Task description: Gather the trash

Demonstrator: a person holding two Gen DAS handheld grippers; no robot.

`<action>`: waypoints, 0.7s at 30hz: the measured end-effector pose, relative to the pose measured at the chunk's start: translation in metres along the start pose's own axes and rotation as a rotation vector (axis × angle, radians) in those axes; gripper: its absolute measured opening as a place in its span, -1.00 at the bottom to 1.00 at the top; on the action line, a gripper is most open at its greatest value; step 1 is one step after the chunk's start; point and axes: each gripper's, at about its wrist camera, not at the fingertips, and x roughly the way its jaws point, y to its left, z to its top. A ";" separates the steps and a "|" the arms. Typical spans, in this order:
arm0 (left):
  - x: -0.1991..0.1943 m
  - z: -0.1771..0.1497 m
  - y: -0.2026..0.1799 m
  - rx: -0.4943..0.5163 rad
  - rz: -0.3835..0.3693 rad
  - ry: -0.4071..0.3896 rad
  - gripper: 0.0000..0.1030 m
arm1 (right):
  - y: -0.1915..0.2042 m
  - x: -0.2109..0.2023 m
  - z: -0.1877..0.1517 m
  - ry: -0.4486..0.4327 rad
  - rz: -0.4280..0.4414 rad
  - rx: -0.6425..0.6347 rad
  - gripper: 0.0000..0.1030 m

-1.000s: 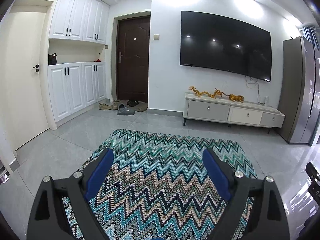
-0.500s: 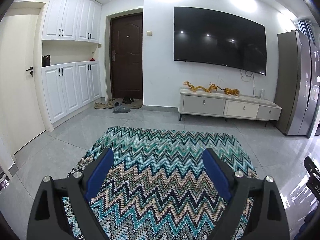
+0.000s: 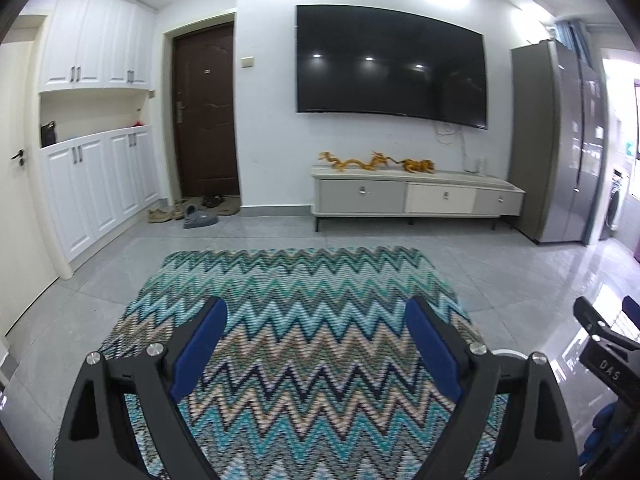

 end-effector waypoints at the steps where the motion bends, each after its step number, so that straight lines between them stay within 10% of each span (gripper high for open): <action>1: 0.000 0.000 -0.003 0.006 -0.007 -0.001 0.76 | -0.002 0.000 -0.001 0.001 -0.005 -0.001 1.00; 21: 0.046 -0.015 -0.047 0.118 -0.065 0.059 0.76 | -0.024 0.035 -0.020 0.068 -0.065 0.005 1.00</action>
